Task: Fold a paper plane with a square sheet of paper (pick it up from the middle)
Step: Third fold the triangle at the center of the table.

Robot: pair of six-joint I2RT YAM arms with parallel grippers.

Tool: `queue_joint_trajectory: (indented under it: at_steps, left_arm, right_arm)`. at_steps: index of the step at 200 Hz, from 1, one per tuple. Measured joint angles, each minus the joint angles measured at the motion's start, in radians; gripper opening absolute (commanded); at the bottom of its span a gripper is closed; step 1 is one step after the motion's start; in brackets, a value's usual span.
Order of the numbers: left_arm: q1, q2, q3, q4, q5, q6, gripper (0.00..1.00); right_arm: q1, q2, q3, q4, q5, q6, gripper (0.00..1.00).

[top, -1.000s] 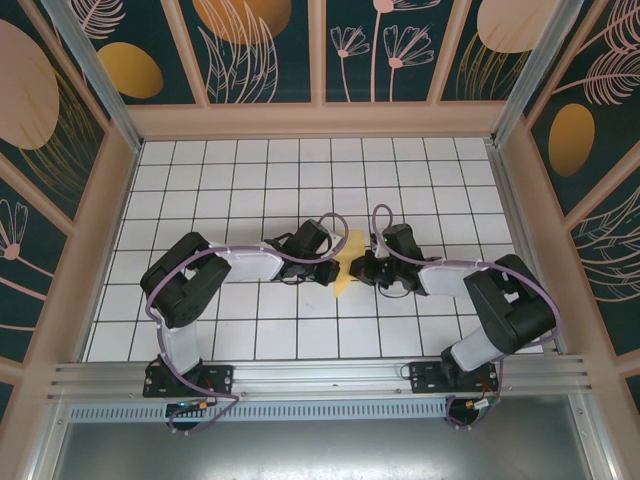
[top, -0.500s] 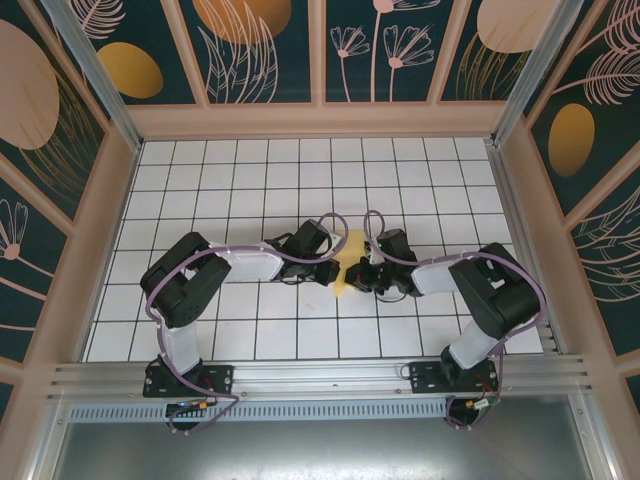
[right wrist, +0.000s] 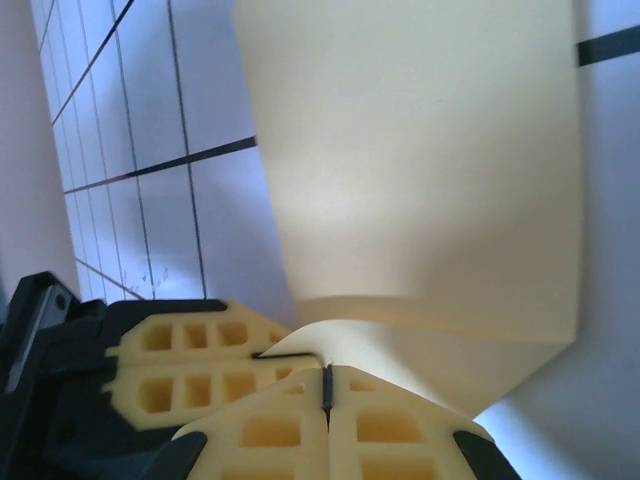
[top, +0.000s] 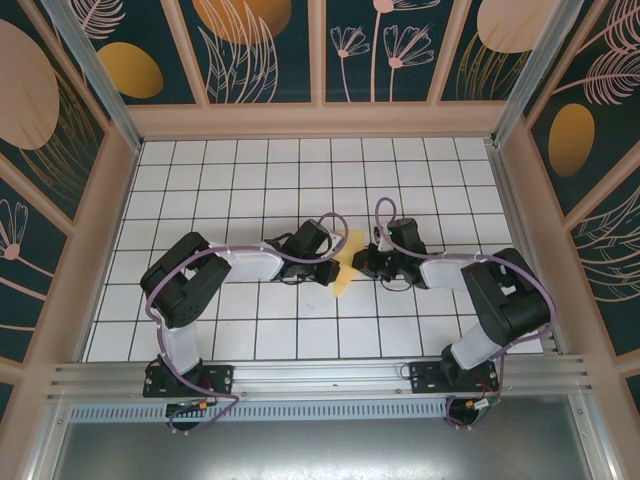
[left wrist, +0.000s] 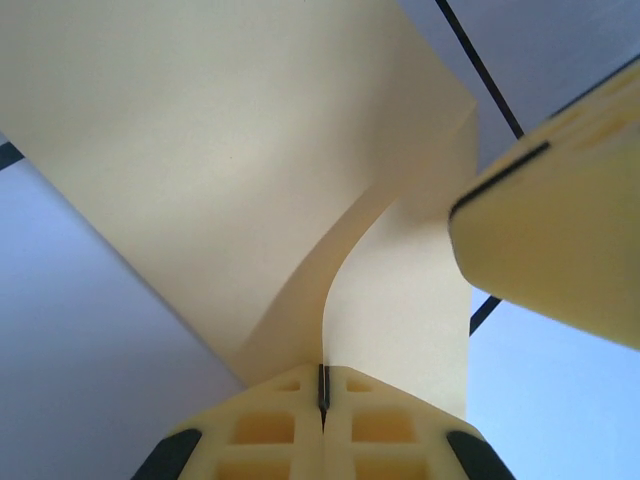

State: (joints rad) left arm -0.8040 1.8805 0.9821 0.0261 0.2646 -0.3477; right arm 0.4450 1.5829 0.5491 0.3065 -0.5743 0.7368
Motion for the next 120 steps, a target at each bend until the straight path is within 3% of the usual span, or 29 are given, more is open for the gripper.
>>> queue_joint_trajectory:
  at_steps: [33, 120]
  left_arm:
    - [0.0, 0.0, 0.0, 0.0, 0.0, 0.0, 0.05]
    - [0.0, 0.0, 0.0, 0.0, -0.001, 0.003, 0.05]
  right_arm:
    - [-0.003, 0.075, 0.0, 0.011, -0.003, -0.002, 0.0]
    - [-0.08, 0.042, 0.005, 0.02, -0.011, -0.004, 0.0]
